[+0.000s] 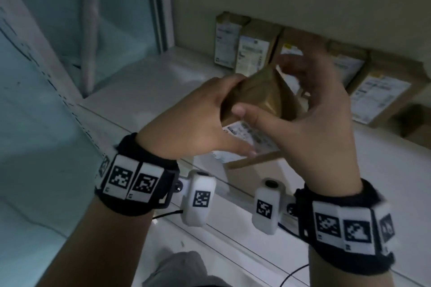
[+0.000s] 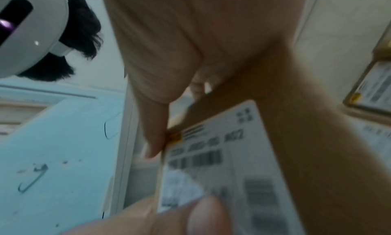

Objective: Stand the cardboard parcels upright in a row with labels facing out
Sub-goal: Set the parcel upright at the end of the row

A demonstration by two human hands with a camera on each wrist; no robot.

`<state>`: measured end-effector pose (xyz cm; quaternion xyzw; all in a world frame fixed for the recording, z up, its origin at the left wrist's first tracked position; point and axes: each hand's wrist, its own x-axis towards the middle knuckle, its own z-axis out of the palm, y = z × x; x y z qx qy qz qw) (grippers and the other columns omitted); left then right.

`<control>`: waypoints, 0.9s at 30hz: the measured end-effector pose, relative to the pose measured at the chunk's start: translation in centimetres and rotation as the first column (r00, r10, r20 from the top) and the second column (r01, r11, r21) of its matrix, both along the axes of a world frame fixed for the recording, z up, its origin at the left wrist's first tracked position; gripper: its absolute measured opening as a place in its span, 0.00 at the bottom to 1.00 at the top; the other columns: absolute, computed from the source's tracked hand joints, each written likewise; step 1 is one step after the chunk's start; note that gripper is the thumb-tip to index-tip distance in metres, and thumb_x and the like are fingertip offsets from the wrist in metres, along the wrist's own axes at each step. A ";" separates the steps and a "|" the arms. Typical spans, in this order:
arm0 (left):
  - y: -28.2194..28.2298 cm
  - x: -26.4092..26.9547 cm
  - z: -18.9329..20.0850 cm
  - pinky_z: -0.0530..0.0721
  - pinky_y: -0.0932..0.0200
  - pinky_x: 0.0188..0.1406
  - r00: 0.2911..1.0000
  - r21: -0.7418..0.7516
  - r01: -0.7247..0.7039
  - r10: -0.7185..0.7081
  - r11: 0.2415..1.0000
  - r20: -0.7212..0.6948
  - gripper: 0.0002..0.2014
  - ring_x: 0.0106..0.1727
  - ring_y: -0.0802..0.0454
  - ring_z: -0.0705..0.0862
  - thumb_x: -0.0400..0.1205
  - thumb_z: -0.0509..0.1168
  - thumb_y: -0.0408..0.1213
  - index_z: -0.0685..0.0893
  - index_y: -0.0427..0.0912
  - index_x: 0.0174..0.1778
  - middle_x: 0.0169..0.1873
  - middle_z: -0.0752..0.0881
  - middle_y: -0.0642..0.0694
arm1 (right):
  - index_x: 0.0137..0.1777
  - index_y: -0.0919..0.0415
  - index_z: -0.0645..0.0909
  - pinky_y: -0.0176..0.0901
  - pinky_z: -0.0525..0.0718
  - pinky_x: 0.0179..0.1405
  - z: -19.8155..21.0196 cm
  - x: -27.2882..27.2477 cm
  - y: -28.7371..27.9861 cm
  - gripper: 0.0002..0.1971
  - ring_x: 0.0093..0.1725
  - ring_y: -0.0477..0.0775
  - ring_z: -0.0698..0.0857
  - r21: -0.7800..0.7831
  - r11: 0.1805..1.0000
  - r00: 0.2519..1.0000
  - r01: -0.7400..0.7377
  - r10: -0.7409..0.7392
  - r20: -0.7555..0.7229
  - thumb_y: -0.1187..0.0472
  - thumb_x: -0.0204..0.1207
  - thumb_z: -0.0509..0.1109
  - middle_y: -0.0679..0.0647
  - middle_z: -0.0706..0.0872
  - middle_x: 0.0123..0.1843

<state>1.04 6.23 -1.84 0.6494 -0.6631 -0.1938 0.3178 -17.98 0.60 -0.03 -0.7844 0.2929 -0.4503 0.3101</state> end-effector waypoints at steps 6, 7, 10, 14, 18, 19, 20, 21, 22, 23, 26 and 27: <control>-0.5 9.3 -0.5 0.93 0.45 0.65 0.918 -0.047 -0.194 0.164 0.980 -0.361 0.38 0.62 0.61 0.94 0.75 0.85 0.52 0.78 0.53 0.79 0.63 0.94 0.57 | 0.87 0.51 0.68 0.51 0.83 0.78 -1.0 9.1 -1.6 0.37 0.78 0.42 0.81 0.257 0.965 0.987 0.054 -0.090 0.130 0.51 0.82 0.80 0.44 0.82 0.79; -0.9 10.8 -0.6 0.92 0.42 0.66 0.914 -0.077 -0.195 0.153 0.978 -0.375 0.31 0.63 0.58 0.94 0.79 0.82 0.51 0.80 0.52 0.77 0.64 0.94 0.56 | 0.86 0.52 0.69 0.47 0.88 0.71 -1.0 10.8 -1.9 0.33 0.71 0.40 0.86 0.356 0.934 0.991 -0.026 -0.023 0.132 0.56 0.84 0.78 0.45 0.86 0.75; -2.0 14.1 0.0 0.92 0.50 0.66 0.920 -0.086 -0.219 0.177 0.972 -0.349 0.18 0.62 0.65 0.93 0.88 0.72 0.53 0.84 0.57 0.74 0.64 0.94 0.61 | 0.76 0.54 0.74 0.33 0.91 0.45 -1.7 15.6 -3.3 0.24 0.53 0.37 0.93 0.505 0.849 0.987 -0.159 0.132 0.090 0.69 0.84 0.75 0.44 0.93 0.59; -5.0 19.1 0.1 0.91 0.41 0.69 0.870 -0.032 -0.291 0.251 0.956 -0.424 0.12 0.62 0.56 0.95 0.90 0.68 0.52 0.90 0.59 0.68 0.61 0.96 0.58 | 0.76 0.53 0.73 0.40 0.94 0.49 -1.7 20.9 -4.9 0.26 0.54 0.48 0.93 0.624 0.764 0.986 -0.164 0.118 0.115 0.68 0.81 0.76 0.50 0.92 0.61; -8.0 22.2 0.2 0.89 0.45 0.70 0.801 0.013 -0.363 0.318 0.932 -0.508 0.11 0.63 0.54 0.93 0.92 0.68 0.43 0.90 0.56 0.69 0.61 0.95 0.57 | 0.76 0.54 0.72 0.48 0.91 0.47 -1.8 24.6 -6.6 0.29 0.53 0.52 0.92 0.677 0.719 0.986 -0.159 0.085 0.142 0.67 0.78 0.78 0.53 0.91 0.62; -8.6 22.5 0.2 0.89 0.46 0.68 0.803 0.021 -0.371 0.333 0.928 -0.494 0.12 0.63 0.53 0.92 0.92 0.68 0.41 0.90 0.54 0.69 0.62 0.94 0.56 | 0.77 0.53 0.71 0.47 0.91 0.47 -2.0 25.5 -7.2 0.31 0.57 0.52 0.92 0.674 0.725 0.988 -0.145 0.074 0.133 0.68 0.78 0.78 0.53 0.91 0.65; -9.3 22.8 0.2 0.89 0.48 0.66 0.814 0.029 -0.376 0.345 0.926 -0.467 0.13 0.63 0.51 0.92 0.91 0.69 0.39 0.89 0.53 0.70 0.63 0.94 0.54 | 0.78 0.52 0.69 0.51 0.93 0.50 -2.2 26.3 -7.8 0.33 0.60 0.53 0.91 0.663 0.738 0.991 -0.122 0.054 0.122 0.69 0.76 0.78 0.54 0.90 0.68; -10.0 23.2 0.2 0.88 0.48 0.67 0.825 0.051 -0.384 0.368 0.922 -0.428 0.15 0.64 0.50 0.91 0.91 0.69 0.38 0.88 0.53 0.73 0.65 0.92 0.53 | 0.80 0.50 0.68 0.58 0.93 0.57 -2.6 27.1 -8.4 0.37 0.64 0.56 0.91 0.644 0.758 0.993 -0.099 0.032 0.115 0.70 0.73 0.77 0.54 0.90 0.70; -10.8 23.5 0.1 0.86 0.49 0.67 0.835 0.078 -0.384 0.382 0.920 -0.397 0.17 0.65 0.49 0.90 0.90 0.69 0.37 0.86 0.53 0.75 0.66 0.91 0.53 | 0.81 0.48 0.67 0.64 0.92 0.63 -3.1 27.8 -9.0 0.40 0.67 0.59 0.90 0.622 0.780 0.994 -0.074 0.008 0.107 0.69 0.70 0.76 0.54 0.90 0.70; -11.7 23.8 0.2 0.85 0.49 0.66 0.833 0.111 -0.379 0.391 0.919 -0.390 0.18 0.66 0.48 0.89 0.90 0.69 0.35 0.86 0.52 0.76 0.66 0.91 0.51 | 0.83 0.45 0.65 0.66 0.91 0.66 -3.7 28.4 -9.9 0.44 0.68 0.60 0.89 0.600 0.798 0.994 -0.056 -0.012 0.108 0.67 0.67 0.74 0.54 0.90 0.71; -14.5 24.7 0.0 0.91 0.40 0.68 0.797 0.193 -0.380 0.426 0.905 -0.428 0.14 0.62 0.42 0.93 0.88 0.69 0.36 0.88 0.46 0.70 0.62 0.94 0.45 | 0.88 0.35 0.57 0.65 0.91 0.67 -6.7 30.3 -13.6 0.55 0.70 0.60 0.89 0.575 0.818 0.994 -0.019 -0.047 0.101 0.62 0.60 0.74 0.52 0.89 0.73; -15.3 25.1 -0.3 0.92 0.37 0.66 0.783 0.219 -0.391 0.448 0.894 -0.432 0.13 0.60 0.41 0.94 0.87 0.68 0.37 0.89 0.45 0.67 0.60 0.94 0.43 | 0.90 0.34 0.52 0.66 0.90 0.68 -6.5 30.7 -13.6 0.58 0.71 0.62 0.89 0.577 0.816 0.996 0.005 -0.058 0.073 0.62 0.60 0.75 0.53 0.88 0.75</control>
